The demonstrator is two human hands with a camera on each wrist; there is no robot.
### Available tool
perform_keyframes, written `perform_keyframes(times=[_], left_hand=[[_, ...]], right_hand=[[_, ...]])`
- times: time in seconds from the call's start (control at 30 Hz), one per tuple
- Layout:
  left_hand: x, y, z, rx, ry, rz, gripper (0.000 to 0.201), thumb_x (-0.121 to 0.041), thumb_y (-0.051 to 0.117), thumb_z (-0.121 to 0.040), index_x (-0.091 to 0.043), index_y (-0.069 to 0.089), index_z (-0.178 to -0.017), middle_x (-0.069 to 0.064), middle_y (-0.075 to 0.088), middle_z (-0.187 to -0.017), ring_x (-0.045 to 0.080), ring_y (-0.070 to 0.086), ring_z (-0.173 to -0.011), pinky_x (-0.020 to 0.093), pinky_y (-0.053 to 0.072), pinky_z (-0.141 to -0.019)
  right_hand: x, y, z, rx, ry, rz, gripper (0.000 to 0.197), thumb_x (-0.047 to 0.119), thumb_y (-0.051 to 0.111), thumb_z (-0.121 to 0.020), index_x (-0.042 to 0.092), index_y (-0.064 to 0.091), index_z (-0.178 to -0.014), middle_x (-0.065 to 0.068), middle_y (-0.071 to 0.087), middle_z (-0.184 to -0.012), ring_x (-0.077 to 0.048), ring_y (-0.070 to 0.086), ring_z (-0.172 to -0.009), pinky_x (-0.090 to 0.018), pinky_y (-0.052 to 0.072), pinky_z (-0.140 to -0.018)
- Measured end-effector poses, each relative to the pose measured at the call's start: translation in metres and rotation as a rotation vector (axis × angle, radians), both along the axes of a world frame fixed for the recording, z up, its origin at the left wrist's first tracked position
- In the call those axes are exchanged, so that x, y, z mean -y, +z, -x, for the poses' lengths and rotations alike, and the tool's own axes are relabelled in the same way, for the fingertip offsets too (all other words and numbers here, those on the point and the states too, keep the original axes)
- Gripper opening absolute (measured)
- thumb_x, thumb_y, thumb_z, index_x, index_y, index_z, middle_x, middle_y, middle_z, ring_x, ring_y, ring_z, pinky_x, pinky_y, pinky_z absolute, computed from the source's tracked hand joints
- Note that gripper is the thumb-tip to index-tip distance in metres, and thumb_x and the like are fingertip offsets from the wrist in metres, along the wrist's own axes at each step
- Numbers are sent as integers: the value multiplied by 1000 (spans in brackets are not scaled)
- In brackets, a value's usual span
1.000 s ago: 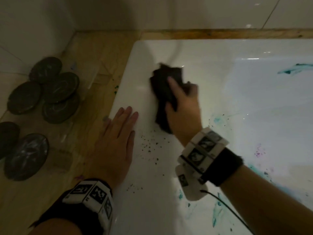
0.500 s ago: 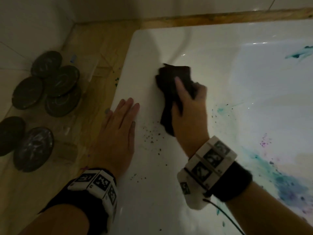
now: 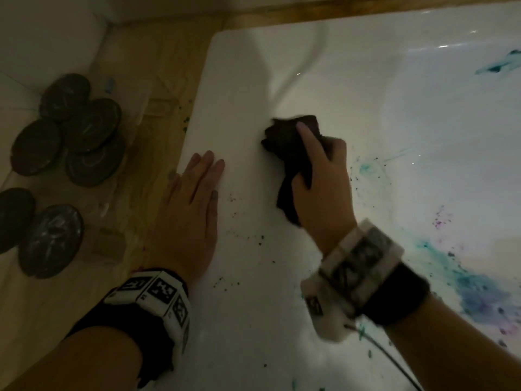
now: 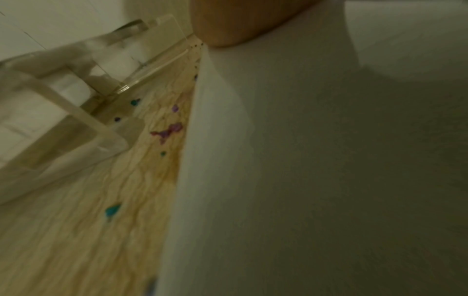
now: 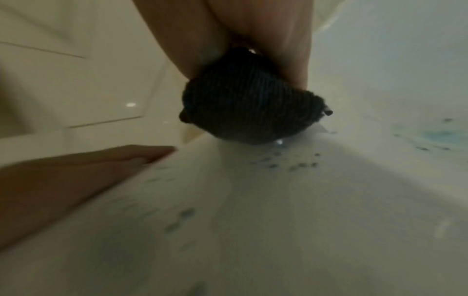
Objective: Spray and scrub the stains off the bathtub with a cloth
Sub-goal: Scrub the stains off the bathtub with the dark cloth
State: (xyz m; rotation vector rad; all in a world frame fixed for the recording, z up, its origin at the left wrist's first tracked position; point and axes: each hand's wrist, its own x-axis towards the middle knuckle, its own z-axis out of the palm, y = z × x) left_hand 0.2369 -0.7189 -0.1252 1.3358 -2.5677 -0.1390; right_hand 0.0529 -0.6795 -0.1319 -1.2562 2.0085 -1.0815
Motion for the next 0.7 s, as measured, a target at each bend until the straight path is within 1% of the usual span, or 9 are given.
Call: perform_keyframes(times=[0.1,0.17,0.27,0.3,0.37,0.43,0.57,0.63,0.7], left_hand=[[2,0,-3,16,-15,-49,48,-24,23,-96,-14,32,-142,2,29,-150,16,24,-138,46,24,-112],[5,2,-5,108,-56,-56,51,-29,23,-94,-13,32,-142,4,27,-151,19,24,-139,49,27,-110],[5,4,-5,110,-56,1,51,-22,28,-92,-8,36,-140,10,35,-147,22,33,-132,46,30,-109],[3,4,-4,67,-41,8,51,-17,27,-91,-7,35,-141,9,35,-147,20,34,-132,44,28,-110],[2,1,-3,-9,-23,-8,53,-12,24,-90,-7,32,-142,6,33,-148,16,29,-136,42,23,-113],[1,-1,-4,-28,-18,-2,53,-10,22,-91,-9,32,-143,3,30,-150,14,25,-139,39,18,-115],[1,-1,-3,-46,-26,-6,53,-8,24,-90,-8,33,-142,3,30,-149,15,24,-139,40,19,-114],[3,-1,-3,-26,-45,-26,50,-9,28,-91,-9,35,-140,5,33,-148,18,27,-137,46,23,-111],[5,0,-5,16,-84,-27,49,-18,34,-92,-11,34,-140,6,33,-147,19,27,-135,46,23,-109]], right_hand=[[-34,13,-53,-41,124,108,51,14,39,-89,16,38,-141,-22,35,-135,-35,53,-107,-32,46,-94],[-45,11,-85,-83,193,22,54,25,38,-84,14,44,-136,-20,39,-128,-33,58,-95,-32,56,-74],[-36,-3,-91,-223,197,-41,67,20,68,-72,14,46,-135,-17,36,-126,-34,58,-89,-32,54,-55],[-31,-5,-83,-231,195,-66,72,17,70,-72,13,42,-138,-19,35,-130,-38,56,-94,-36,54,-58],[-15,-8,-56,-247,166,-175,76,10,58,-83,16,19,-148,-19,21,-145,-43,40,-116,-45,50,-82],[0,-10,-26,-199,105,-267,74,8,45,-90,20,3,-149,-16,6,-149,-40,28,-125,-43,38,-99],[-8,0,-10,-81,29,-99,62,12,41,-93,22,16,-148,-17,19,-142,-40,43,-117,-44,42,-101],[-30,9,-39,-115,194,85,46,26,34,-96,24,30,-142,-18,31,-140,-38,45,-120,-43,42,-101],[-49,11,-72,-140,313,100,43,30,46,-94,29,36,-135,-16,37,-137,-34,49,-117,-42,49,-93]])
